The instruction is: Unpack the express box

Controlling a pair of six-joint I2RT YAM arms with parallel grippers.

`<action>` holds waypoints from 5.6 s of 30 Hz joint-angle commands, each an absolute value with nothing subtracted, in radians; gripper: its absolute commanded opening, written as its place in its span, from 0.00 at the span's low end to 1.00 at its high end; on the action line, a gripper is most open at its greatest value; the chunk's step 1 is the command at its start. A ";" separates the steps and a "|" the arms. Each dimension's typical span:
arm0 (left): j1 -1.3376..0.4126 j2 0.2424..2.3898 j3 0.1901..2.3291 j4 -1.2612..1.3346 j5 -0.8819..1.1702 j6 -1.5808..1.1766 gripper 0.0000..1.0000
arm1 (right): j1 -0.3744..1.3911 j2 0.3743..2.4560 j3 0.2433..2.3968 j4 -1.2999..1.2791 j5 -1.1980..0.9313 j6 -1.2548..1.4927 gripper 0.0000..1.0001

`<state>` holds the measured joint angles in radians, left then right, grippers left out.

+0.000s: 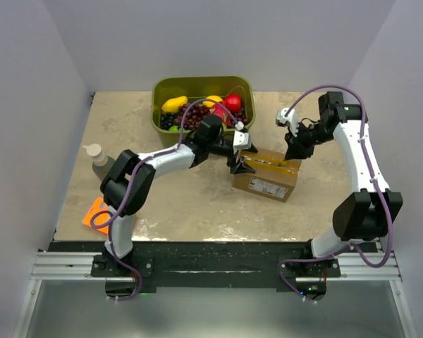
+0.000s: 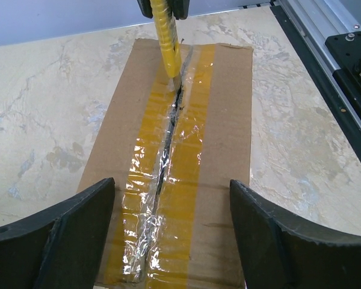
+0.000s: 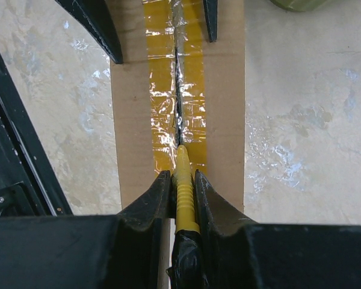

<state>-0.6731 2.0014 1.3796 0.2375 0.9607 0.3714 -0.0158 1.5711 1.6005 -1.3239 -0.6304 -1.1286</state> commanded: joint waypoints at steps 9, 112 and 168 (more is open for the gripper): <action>-0.669 2.105 1.373 0.064 0.821 0.420 0.77 | -0.080 1.539 1.551 -1.391 -0.517 -1.108 0.00; -0.565 1.975 1.319 -0.081 0.673 0.362 0.66 | 0.076 1.549 1.564 -1.249 -0.515 -0.873 0.00; -0.422 1.816 1.057 0.265 1.114 0.008 0.84 | 0.425 1.764 1.838 -1.384 -0.767 -1.019 0.00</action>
<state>-0.4244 1.7748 1.0576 0.2054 1.0756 0.0372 0.4309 1.8614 1.8793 -1.3354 -0.7639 -1.0393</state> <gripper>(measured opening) 0.878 0.184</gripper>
